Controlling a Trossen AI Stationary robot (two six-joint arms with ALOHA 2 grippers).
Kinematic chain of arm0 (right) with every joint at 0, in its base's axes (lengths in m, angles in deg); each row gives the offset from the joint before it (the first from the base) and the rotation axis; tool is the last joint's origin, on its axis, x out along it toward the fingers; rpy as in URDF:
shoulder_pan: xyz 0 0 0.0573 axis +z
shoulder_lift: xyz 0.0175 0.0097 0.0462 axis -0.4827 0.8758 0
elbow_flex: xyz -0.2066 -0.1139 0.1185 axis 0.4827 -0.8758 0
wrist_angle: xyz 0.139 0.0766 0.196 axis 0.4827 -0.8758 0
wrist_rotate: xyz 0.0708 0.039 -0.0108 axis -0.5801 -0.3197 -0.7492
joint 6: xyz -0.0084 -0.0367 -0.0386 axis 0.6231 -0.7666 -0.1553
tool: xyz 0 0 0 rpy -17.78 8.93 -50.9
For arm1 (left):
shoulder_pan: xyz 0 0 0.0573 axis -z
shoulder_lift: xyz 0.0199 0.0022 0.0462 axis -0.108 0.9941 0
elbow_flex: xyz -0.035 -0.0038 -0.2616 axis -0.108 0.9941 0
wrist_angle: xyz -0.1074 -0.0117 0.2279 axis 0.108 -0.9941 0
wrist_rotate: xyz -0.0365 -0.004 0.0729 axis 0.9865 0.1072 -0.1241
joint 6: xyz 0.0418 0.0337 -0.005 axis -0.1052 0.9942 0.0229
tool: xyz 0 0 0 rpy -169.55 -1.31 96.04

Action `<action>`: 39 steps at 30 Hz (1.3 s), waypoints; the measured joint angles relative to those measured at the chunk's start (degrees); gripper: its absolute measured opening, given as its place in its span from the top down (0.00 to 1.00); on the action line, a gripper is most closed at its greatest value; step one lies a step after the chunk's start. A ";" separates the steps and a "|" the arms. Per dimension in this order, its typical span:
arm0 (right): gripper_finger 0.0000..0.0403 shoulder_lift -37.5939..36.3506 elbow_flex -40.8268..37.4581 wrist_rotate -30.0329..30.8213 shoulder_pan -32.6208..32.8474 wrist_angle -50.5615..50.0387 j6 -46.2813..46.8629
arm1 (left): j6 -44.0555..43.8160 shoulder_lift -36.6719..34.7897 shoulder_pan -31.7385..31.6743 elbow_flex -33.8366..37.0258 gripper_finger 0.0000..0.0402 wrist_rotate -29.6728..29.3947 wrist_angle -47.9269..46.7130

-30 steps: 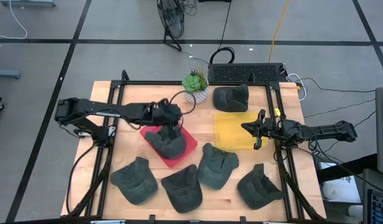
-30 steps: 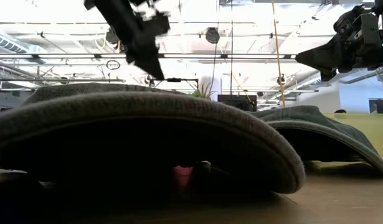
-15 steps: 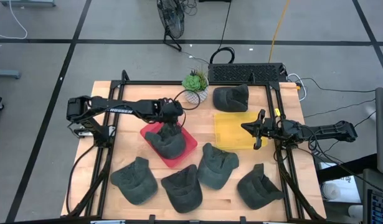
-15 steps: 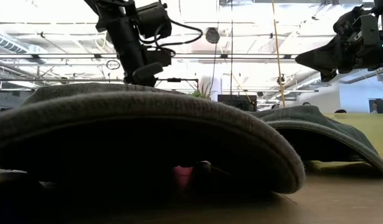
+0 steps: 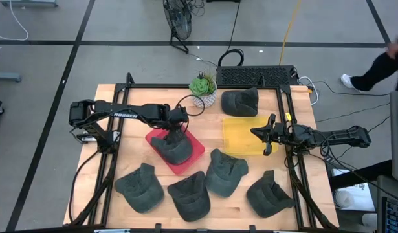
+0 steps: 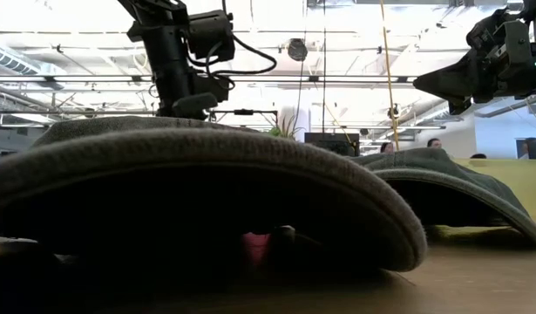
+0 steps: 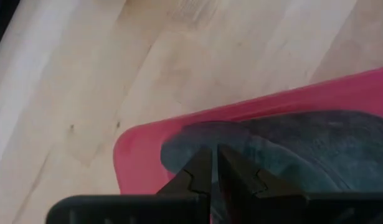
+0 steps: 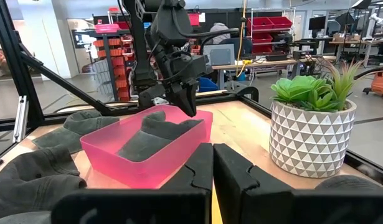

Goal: Pick & Place hat
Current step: Put the top left dark gray cap into the red bin, then put the right dark gray cap into the red bin

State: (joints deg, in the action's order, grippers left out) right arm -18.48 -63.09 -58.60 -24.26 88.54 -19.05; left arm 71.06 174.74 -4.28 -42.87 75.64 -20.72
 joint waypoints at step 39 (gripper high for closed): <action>0.96 0.11 -0.02 7.91 0.00 -1.53 -0.35 | 17.22 -10.24 5.27 1.24 0.92 20.50 39.44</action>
State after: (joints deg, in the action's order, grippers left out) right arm -18.37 -63.10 -50.68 -24.26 87.01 -19.40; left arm 88.28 164.50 1.00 -41.64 96.14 18.73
